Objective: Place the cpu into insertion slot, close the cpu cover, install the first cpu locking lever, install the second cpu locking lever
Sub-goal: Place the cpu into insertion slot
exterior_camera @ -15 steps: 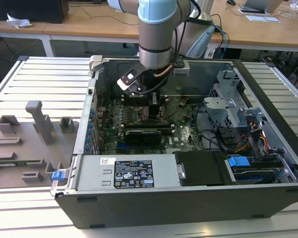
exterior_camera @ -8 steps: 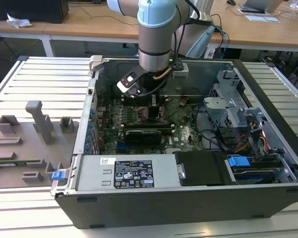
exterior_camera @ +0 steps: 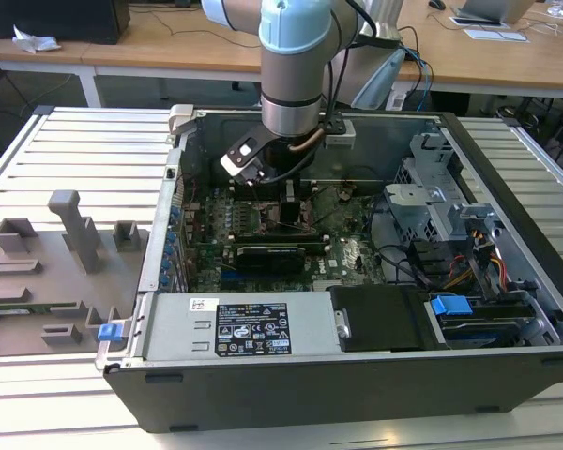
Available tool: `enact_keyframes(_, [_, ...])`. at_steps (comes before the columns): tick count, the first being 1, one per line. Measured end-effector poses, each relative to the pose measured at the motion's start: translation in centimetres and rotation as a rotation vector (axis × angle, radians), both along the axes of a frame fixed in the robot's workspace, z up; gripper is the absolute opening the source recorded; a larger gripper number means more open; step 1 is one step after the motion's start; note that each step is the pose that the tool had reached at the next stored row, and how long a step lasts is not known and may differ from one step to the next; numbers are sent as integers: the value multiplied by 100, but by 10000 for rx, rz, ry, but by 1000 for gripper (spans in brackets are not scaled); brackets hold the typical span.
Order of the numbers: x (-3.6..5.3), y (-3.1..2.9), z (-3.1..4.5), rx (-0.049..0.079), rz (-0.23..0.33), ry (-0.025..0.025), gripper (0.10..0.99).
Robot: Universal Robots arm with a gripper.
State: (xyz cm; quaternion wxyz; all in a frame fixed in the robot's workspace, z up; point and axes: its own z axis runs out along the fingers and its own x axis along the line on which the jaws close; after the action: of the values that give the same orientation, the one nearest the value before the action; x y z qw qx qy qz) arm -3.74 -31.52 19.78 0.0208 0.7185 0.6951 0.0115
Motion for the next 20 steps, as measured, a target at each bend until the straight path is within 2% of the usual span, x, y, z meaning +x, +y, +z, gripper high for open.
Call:
enact_keyframes(3, [0,0,-2,4,0,-3,545])
enact_keyframes(4, [0,0,-2,4,0,-2,561])
enact_keyframes(5, [0,0,-2,2,0,-1,624])
enact_keyframes(8, [0,0,5,-1,0,0,624])
enact_keyframes(12, [0,3,123,0,1,0,624])
enact_keyframes(14, [0,11,139,2,-1,-2,624])
enact_keyframes(15, [1,13,146,0,1,-1,608])
enact_keyframes(16, [0,17,165,-1,0,-1,478])
enact_keyframes(17, [0,17,177,-2,1,0,420])
enact_keyframes(18, [0,18,190,-3,0,0,420])
enact_keyframes(19, [0,19,243,-6,0,-1,298])
enact_keyframes(20, [0,19,289,-7,0,-1,235])
